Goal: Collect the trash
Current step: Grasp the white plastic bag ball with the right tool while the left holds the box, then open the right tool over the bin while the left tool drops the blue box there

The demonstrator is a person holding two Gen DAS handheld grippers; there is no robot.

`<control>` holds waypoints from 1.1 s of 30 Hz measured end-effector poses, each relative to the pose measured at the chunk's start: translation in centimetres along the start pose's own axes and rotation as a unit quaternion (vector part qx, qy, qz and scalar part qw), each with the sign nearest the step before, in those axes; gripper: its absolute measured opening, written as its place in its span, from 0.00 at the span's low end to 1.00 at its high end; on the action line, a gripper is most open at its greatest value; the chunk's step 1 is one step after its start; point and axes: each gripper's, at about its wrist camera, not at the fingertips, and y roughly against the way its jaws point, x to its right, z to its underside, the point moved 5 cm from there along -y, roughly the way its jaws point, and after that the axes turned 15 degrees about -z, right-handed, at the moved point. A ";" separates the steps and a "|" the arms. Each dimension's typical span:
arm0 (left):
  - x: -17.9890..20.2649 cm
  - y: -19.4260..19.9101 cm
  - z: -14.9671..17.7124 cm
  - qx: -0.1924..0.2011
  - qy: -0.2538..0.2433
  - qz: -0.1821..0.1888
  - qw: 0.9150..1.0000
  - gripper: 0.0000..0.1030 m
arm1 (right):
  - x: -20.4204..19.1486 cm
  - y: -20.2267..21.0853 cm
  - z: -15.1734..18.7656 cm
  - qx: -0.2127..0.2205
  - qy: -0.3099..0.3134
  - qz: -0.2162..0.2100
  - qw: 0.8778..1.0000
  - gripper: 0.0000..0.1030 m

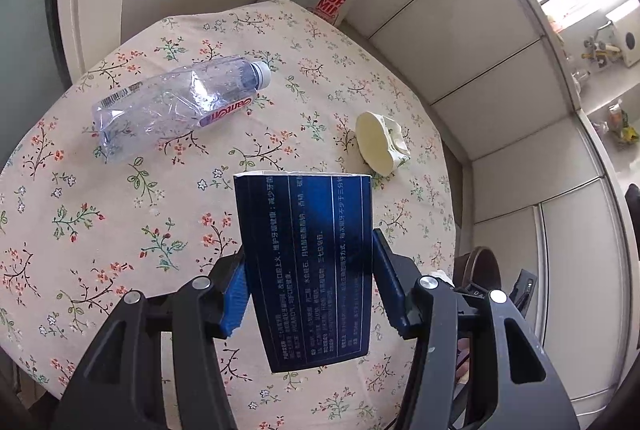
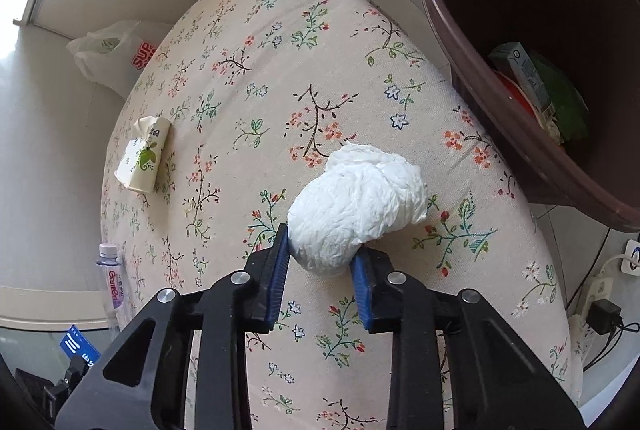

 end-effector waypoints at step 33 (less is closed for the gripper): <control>11.2 0.2 3.3 0.071 -0.099 0.038 0.992 0.53 | -3.5 27.1 -5.0 0.445 0.256 0.265 0.816 0.93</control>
